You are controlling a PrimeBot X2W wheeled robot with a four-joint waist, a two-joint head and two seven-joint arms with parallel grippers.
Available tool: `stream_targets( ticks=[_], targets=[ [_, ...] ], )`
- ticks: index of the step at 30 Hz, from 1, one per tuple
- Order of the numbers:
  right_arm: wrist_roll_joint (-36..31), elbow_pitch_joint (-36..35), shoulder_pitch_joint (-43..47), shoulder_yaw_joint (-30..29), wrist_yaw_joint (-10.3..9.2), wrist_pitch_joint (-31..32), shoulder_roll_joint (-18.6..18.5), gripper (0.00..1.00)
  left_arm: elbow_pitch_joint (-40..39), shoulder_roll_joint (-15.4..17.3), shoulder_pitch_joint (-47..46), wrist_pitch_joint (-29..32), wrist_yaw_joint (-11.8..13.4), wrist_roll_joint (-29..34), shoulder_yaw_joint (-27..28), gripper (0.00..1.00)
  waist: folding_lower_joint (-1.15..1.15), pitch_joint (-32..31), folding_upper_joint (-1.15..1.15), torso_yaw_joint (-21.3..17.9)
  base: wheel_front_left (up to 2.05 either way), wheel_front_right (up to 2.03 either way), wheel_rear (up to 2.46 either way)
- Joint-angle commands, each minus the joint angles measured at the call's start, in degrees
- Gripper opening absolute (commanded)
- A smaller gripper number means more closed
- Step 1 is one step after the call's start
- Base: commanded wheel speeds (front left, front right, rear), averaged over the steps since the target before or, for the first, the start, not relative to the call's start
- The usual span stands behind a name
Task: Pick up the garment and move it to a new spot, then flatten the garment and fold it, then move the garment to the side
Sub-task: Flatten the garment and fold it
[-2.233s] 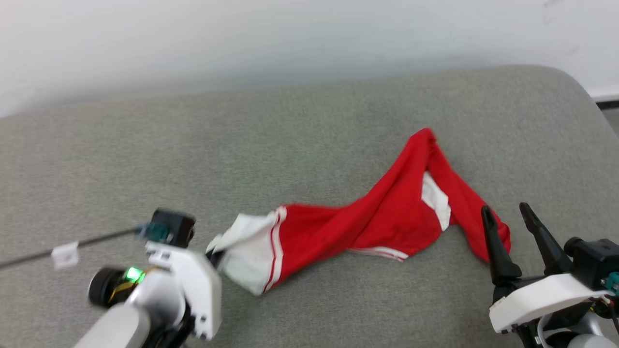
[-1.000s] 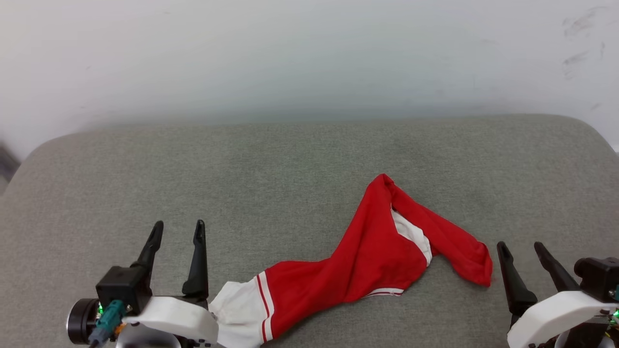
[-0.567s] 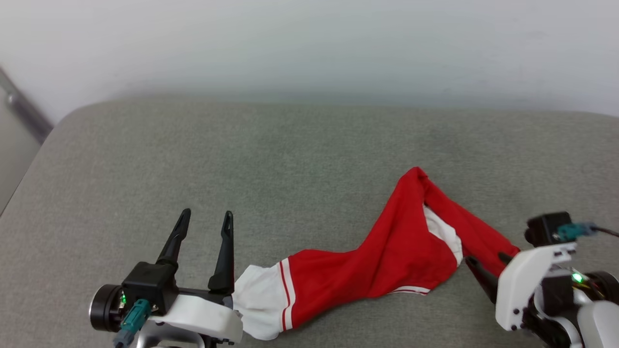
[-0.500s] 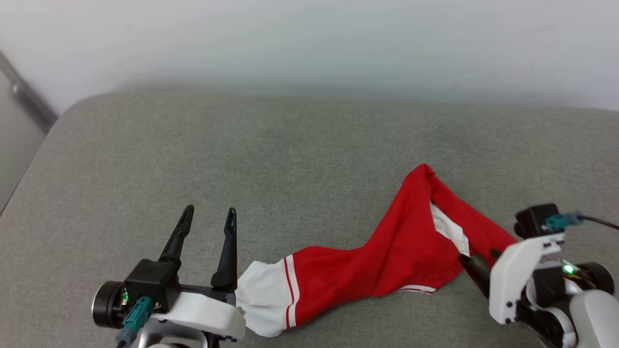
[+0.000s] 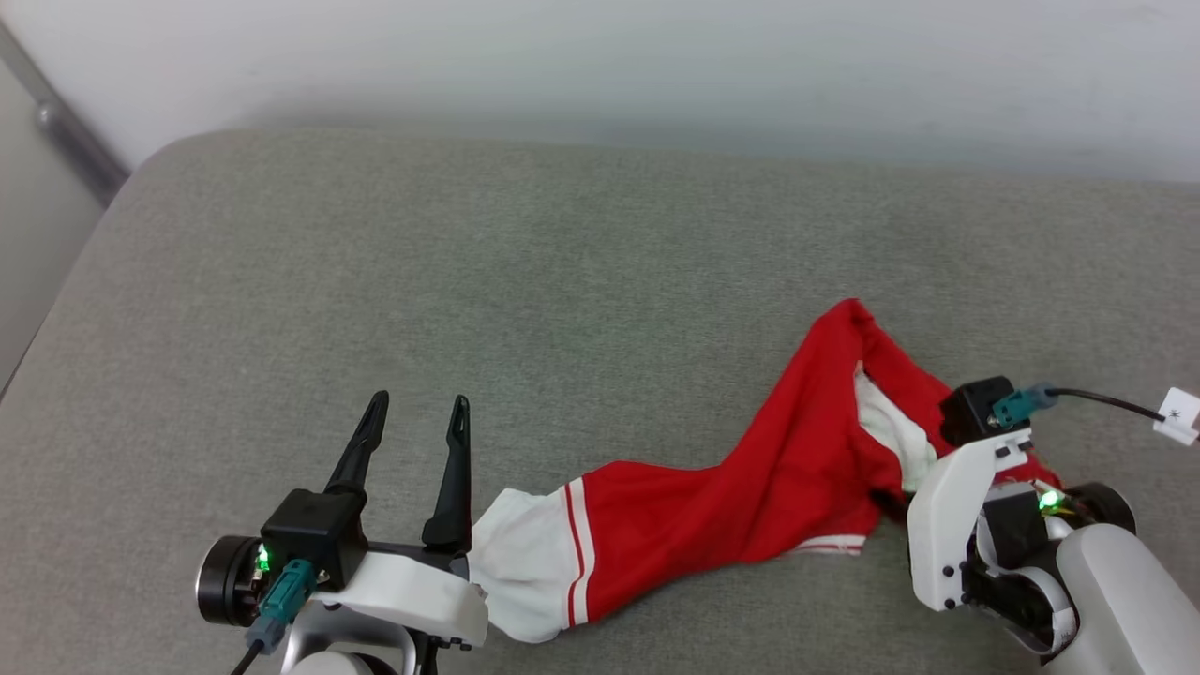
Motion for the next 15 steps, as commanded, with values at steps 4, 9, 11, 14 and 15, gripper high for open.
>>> stream_targets(
  ticks=[4, 9, 11, 14, 15],
  targets=[
    [0.57, -5.00, -0.56, 0.29, -0.02, -1.92, -1.13, 0.00, 0.66, 0.30, 0.82, 0.00, 0.14, -0.52, 0.11, 1.00, 0.00, -1.63, 0.00, -2.56, 0.00, 0.00, 0.00],
    [-2.48, -12.96, 1.42, -3.76, -0.03, -2.14, -3.03, 0.00, 0.53, 0.62, 1.60, 0.42, 0.27, -1.06, 0.09, 1.00, 0.00, -2.99, 0.00, -5.51, 0.00, 0.00, 0.00],
    [-4.98, -16.26, 2.80, -7.29, -0.03, -1.70, -3.40, 0.00, 0.61, 0.69, 1.83, 0.64, 0.32, -1.17, -0.05, 1.00, 0.00, -3.40, 0.00, -6.47, 0.00, 0.00, 0.00],
    [-8.59, -21.25, 6.76, -13.58, -0.02, 0.26, -2.09, 0.00, 1.00, 0.52, 2.02, 0.61, 0.18, -1.24, -0.21, 1.00, 0.00, -3.86, 0.00, -7.39, 0.00, 0.00, 0.00],
    [-9.44, -22.75, 8.69, -15.41, -0.02, 1.20, -1.16, 0.00, 1.14, 0.51, 2.08, 0.60, 0.15, -1.31, -0.32, 1.00, 0.00, -4.03, 0.00, -7.58, 0.00, 0.00, 0.00]
  ],
)
